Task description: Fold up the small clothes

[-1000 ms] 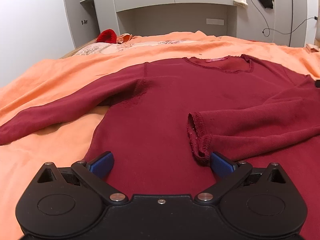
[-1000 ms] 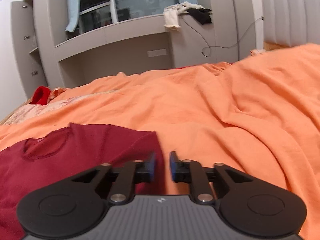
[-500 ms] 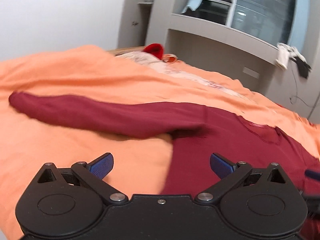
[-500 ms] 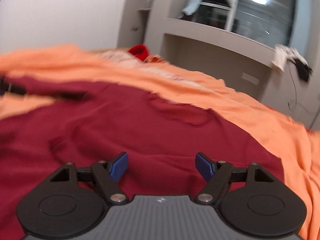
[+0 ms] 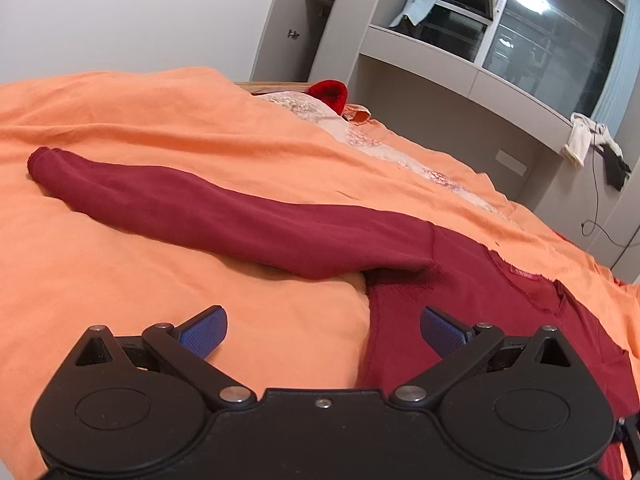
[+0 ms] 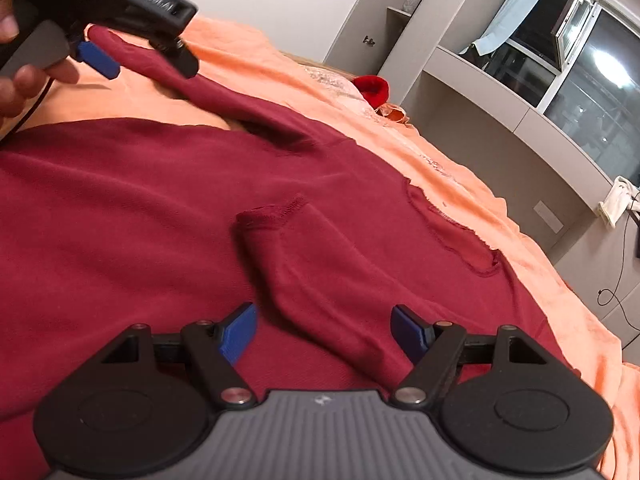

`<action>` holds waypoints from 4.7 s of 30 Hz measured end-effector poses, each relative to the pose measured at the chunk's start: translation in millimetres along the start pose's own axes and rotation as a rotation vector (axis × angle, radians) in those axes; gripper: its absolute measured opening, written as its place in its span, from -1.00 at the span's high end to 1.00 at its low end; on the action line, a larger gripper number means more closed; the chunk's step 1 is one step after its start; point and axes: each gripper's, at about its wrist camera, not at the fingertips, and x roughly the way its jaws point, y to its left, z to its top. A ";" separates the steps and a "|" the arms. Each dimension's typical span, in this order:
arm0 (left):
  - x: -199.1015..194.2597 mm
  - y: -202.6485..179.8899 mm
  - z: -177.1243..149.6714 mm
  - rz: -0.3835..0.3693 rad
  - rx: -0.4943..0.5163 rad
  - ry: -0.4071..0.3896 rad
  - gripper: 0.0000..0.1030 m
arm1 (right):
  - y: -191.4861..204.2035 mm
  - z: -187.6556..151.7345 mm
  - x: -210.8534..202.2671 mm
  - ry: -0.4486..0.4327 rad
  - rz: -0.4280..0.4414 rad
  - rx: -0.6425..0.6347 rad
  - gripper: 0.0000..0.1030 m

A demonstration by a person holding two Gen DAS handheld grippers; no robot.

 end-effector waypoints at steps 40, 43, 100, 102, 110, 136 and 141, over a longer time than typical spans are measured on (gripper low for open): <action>29.3 198.8 84.8 0.259 -0.447 -0.147 -0.99 | -73.5 -124.8 -137.6 -0.287 0.059 0.647 -0.99; 39.2 202.6 89.1 0.274 -0.463 -0.141 -0.99 | -75.0 -126.6 -133.9 -0.288 0.068 0.672 -1.00; -47.2 -224.0 -113.5 -0.446 0.567 -0.322 0.83 | -117.6 -148.7 -177.8 -0.362 -0.170 0.802 -1.00; -40.5 -227.8 -136.4 -0.462 0.612 -0.267 0.81 | -121.1 -151.6 -176.3 -0.350 -0.184 0.813 -1.00; -33.2 -206.0 -179.2 -0.485 0.757 -0.116 0.20 | -126.0 -160.7 -167.9 -0.311 -0.198 0.831 -0.99; -5.6 -82.1 13.2 -0.030 0.462 -0.096 -0.99 | -107.3 -150.8 -132.2 -0.208 -0.117 0.729 -1.00; 41.7 -45.1 24.7 0.022 0.327 -0.048 -0.94 | -104.0 -151.8 -127.6 -0.188 -0.109 0.722 -1.00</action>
